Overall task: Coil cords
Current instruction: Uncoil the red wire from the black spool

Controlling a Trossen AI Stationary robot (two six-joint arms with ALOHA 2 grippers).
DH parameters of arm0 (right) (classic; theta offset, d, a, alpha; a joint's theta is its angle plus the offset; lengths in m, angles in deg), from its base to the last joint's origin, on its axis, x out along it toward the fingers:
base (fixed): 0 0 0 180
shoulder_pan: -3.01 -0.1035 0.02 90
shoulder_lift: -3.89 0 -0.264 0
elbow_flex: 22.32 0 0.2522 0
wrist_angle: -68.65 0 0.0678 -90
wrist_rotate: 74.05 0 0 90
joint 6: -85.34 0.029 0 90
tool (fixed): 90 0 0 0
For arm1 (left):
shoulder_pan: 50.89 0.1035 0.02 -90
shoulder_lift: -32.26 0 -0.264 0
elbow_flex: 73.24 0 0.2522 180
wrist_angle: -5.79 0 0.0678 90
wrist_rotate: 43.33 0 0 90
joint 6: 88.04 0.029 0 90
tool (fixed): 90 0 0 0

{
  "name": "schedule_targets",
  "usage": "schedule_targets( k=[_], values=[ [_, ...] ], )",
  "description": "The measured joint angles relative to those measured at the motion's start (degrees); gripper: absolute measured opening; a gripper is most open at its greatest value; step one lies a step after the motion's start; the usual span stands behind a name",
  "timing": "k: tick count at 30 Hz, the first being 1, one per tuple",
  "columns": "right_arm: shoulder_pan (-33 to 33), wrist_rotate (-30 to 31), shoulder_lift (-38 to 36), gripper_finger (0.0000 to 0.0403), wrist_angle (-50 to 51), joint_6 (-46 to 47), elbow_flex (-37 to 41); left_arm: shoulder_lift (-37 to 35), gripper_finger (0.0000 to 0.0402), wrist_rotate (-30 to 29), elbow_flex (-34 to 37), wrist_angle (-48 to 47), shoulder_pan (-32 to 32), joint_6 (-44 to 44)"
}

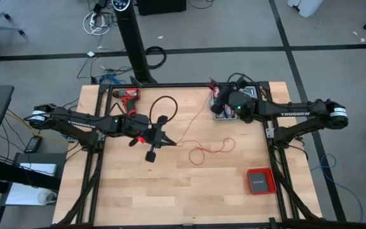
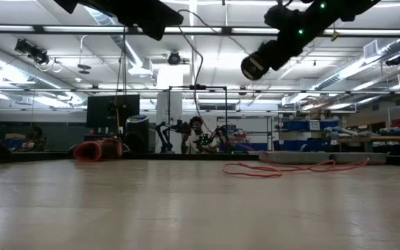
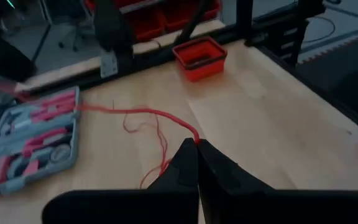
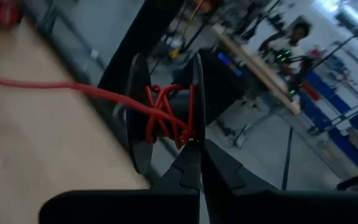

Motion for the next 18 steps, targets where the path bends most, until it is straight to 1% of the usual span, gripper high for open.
schedule_targets(
  k=[3,6,11,14,18],
  values=[
    [0.5,-0.3,0.0,0.0,-9.1,-4.1,0.0,0.1,0.0,0.0,0.0,-1.2,0.0,-1.4],
    [0.5,-2.1,0.0,0.0,-17.5,-6.9,0.0,0.2,0.0,0.0,0.0,-2.8,0.0,-2.4],
    [-0.5,-6.4,0.0,0.0,-25.9,-12.2,0.0,0.2,0.0,-1.1,0.0,-4.0,0.0,-2.6],
    [-2.3,-9.0,0.0,0.0,-27.9,-15.1,0.0,0.2,0.0,-4.4,0.0,-5.2,0.0,-2.8],
    [-5.6,-12.0,0.0,0.0,-28.2,-18.4,0.0,0.2,0.0,-12.3,0.0,-8.0,0.0,-2.9]
  ],
)
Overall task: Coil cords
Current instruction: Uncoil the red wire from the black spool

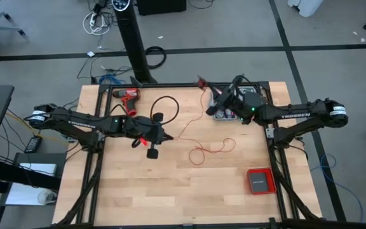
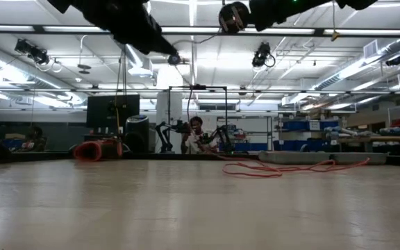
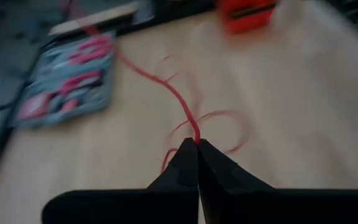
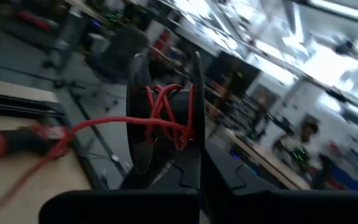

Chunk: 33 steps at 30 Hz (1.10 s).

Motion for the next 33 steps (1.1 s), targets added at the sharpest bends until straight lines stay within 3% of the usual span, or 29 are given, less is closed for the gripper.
schedule_targets(
  k=[5,8,13,25,29,33],
  values=[
    [-5.4,-0.3,0.0,0.0,1.7,-2.7,0.0,0.0,0.0,-14.2,0.0,-2.4,0.0,-1.1],
    [-8.9,-0.5,0.0,0.0,5.0,-3.3,0.0,0.0,0.0,-18.0,0.0,-2.6,0.0,-1.1],
    [-14.2,0.9,0.0,0.0,10.3,-1.4,0.0,0.0,0.0017,-17.3,0.0,-2.5,0.0,1.0],
    [-21.1,15.1,-1.8,0.0,14.9,-0.2,0.0,0.0,0.0153,-16.7,0.0,-2.1,0.0,-1.7],
    [-21.2,14.2,-1.2,0.0,20.9,2.1,0.0,0.1,0.016,-16.1,0.0,5.5,0.0,-1.2],
    [-19.1,8.1,-0.5,0.0,25.1,8.2,0.0,0.4,0.016,-14.1,0.0,11.1,0.0,4.7]
  ],
)
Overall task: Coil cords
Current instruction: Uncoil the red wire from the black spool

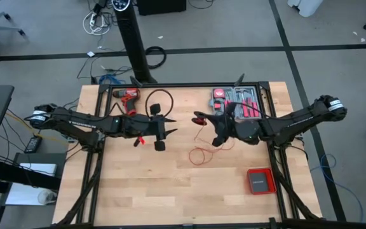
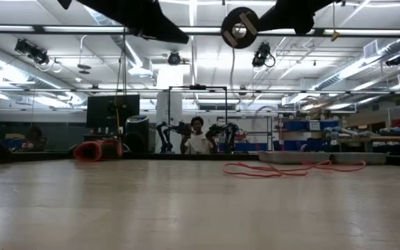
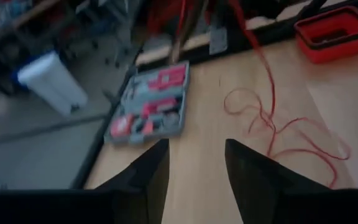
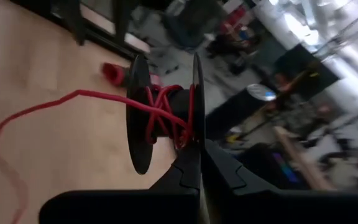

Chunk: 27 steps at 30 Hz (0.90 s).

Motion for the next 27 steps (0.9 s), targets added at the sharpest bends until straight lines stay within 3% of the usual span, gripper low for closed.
schedule_targets(
  k=[3,9,19,27],
  values=[
    [2.4,-5.9,0.7,0.0,0.2,3.6,0.0,0.0,0.016,0.6,0.0,2.0,0.0,6.6],
    [7.6,-10.7,3.6,0.0,-2.2,5.8,0.0,0.4,0.016,2.4,0.0,2.9,0.0,18.4],
    [11.2,-19.2,8.7,0.0,-10.0,5.1,0.0,3.3,0.016,-4.5,0.1,5.4,0.0,20.0],
    [11.6,-21.1,9.0,0.0,-10.9,3.9,0.0,3.3,0.016,-5.5,0.0,5.5,0.0,19.7]
  ],
)
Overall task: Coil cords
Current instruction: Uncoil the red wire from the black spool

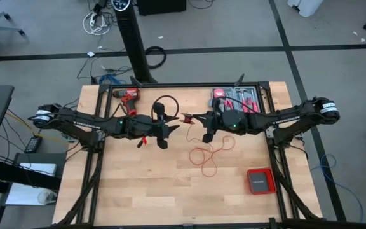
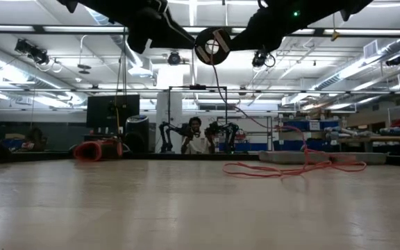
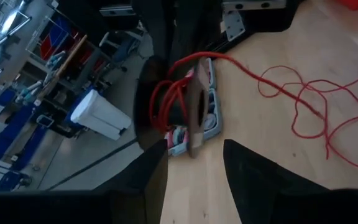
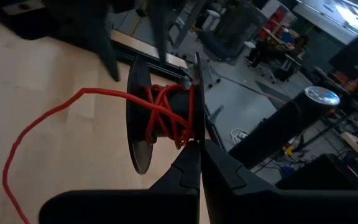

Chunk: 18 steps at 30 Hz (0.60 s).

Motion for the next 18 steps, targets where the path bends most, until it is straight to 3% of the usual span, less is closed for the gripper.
schedule_targets(
  k=[11,18],
  values=[
    [0.4,-2.4,1.7,0.0,-5.7,-3.8,0.0,0.0,0.0155,-0.2,0.0,1.3,0.0,-1.3],
    [0.6,-3.4,3.0,0.0,-8.0,-5.3,0.0,0.0,0.0093,-0.1,0.0,3.4,0.0,-1.6]
  ],
)
